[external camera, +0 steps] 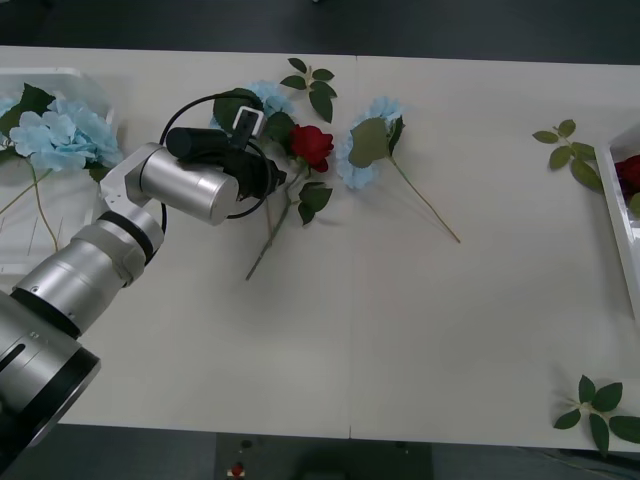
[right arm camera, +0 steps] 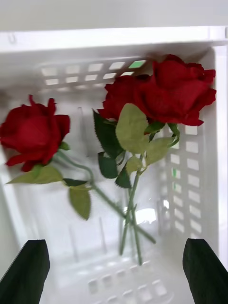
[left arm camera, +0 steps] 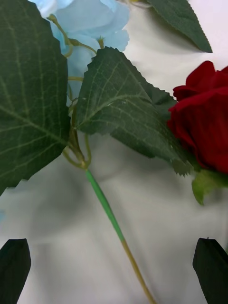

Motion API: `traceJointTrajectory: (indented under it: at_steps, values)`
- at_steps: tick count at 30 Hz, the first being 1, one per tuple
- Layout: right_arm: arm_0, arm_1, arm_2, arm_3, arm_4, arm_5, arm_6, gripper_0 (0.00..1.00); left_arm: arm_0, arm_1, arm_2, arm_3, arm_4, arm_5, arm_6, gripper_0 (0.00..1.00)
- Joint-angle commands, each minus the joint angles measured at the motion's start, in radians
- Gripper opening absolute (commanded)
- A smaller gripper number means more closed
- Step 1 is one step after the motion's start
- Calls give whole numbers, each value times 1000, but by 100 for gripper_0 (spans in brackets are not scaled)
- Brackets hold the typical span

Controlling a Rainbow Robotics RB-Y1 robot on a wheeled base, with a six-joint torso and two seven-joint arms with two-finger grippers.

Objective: Put the red flowers into the right box and the blue flowers into the left box

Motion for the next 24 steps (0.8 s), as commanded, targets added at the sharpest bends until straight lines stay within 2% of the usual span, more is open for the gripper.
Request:
traceJointTrajectory:
  at_steps: [1, 6, 9, 12, 14, 16, 17, 18, 19, 20, 24]
  values:
    - [-24, 18, -99, -191, 58, 176, 43, 82, -55, -16, 8, 3, -20, -10, 51, 100]
    - [-22, 14, -36, -487, -3, 337, -160, 82, -53, -16, -14, 3, -33, -10, 54, 100]
    - [-7, 8, 29, -645, -76, 351, -304, 82, -52, -15, -14, 3, -56, -10, 59, 100]
    - [8, -4, 109, -778, -133, 317, -424, 82, -53, -15, -15, 9, -77, -10, 62, 100]
    - [28, -42, 233, -915, -164, 208, -582, 82, -53, -15, -14, 15, -95, -10, 66, 99]
    - [34, -68, 322, -981, -152, 115, -669, 82, -53, -16, -15, 17, -112, -10, 71, 100]
    - [36, -79, 370, -1002, -138, 66, -701, 82, -53, -15, -15, 17, -118, -10, 74, 95]
    - [36, -90, 433, -1024, -110, 3, -741, 82, -53, -16, -19, 18, -126, -10, 76, 65]
    - [36, -94, 461, -1031, -92, -28, -760, 82, -53, -16, -20, 18, -129, -10, 77, 47]
    - [33, -96, 519, -1041, -43, -89, -800, 82, -53, -16, -26, 18, -138, -14, 82, 0]
    - [33, -48, 614, -1011, 74, -163, -847, 82, -53, -16, -26, 18, -151, -16, 86, 0]
